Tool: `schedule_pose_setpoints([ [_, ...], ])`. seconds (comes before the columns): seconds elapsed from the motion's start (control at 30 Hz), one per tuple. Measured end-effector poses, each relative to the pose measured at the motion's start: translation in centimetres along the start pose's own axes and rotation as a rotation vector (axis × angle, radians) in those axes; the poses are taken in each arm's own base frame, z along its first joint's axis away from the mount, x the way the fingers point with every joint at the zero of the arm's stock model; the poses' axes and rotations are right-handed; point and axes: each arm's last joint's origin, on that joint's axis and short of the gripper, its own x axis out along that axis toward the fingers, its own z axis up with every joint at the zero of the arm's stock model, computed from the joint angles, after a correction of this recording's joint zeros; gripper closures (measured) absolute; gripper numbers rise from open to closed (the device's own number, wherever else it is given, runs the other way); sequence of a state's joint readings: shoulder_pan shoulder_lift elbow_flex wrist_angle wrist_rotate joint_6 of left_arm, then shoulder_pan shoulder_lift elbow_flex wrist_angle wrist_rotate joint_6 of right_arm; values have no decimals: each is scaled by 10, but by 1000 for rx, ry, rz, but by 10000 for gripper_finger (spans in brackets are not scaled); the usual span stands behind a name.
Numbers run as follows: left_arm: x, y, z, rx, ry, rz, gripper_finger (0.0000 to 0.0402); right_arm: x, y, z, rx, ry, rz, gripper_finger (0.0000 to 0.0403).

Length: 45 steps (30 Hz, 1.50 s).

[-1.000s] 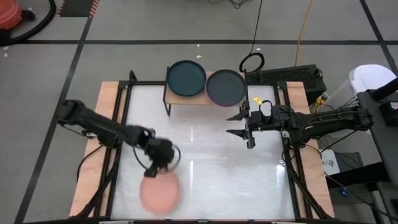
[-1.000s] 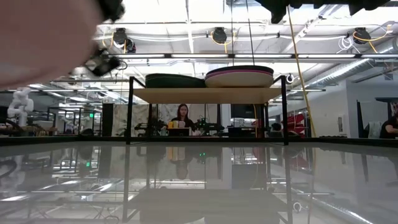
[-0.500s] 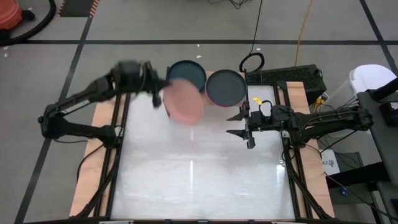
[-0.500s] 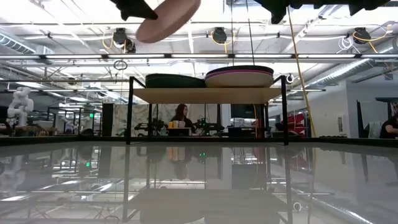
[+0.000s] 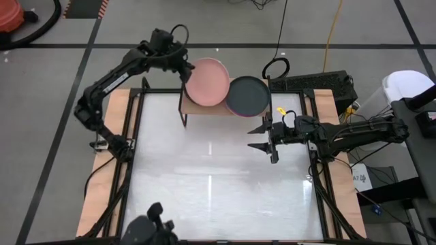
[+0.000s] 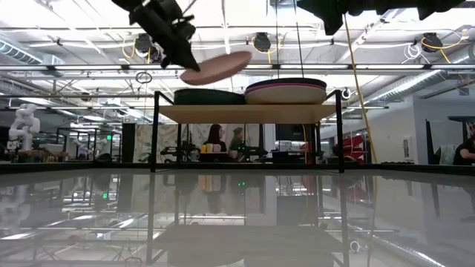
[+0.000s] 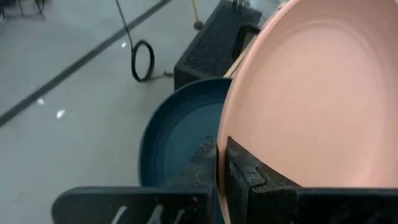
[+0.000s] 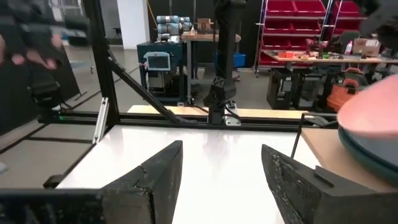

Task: Place and stack plates onto a shelf
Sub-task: Stack the light orange plate on top of the black plate on the shelf, then return to Home Position

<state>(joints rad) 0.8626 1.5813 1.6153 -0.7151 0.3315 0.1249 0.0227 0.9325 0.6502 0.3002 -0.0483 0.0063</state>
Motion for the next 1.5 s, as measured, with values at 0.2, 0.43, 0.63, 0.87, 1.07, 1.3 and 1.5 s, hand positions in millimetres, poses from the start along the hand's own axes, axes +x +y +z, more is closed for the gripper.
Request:
schedule_pose_setpoints([
  [0.2, 14, 23, -5, -46, 23, 49, 383, 0, 0, 0, 20, -1, 0, 204],
  [0.43, 14, 33, -9, -70, 44, 71, 378, 0, 0, 0, 9, -1, 0, 204],
  [0.63, 16, 30, -8, -49, 46, 65, 322, 0, 0, 0, 9, -1, 0, 204],
  [0.87, 15, 22, -6, -33, 40, 52, 241, 0, 0, 0, -2, -1, 0, 204],
  [1.07, -12, 12, 0, -14, -16, 55, 225, -1, 0, 1, -22, -6, -1, 204],
  [1.3, -79, -13, 7, 79, -162, 81, 225, -10, 0, 5, -64, -10, -2, 204],
  [1.5, -145, -45, -22, 164, -304, 103, 240, -52, 0, 15, -71, -4, -85, 204],
])
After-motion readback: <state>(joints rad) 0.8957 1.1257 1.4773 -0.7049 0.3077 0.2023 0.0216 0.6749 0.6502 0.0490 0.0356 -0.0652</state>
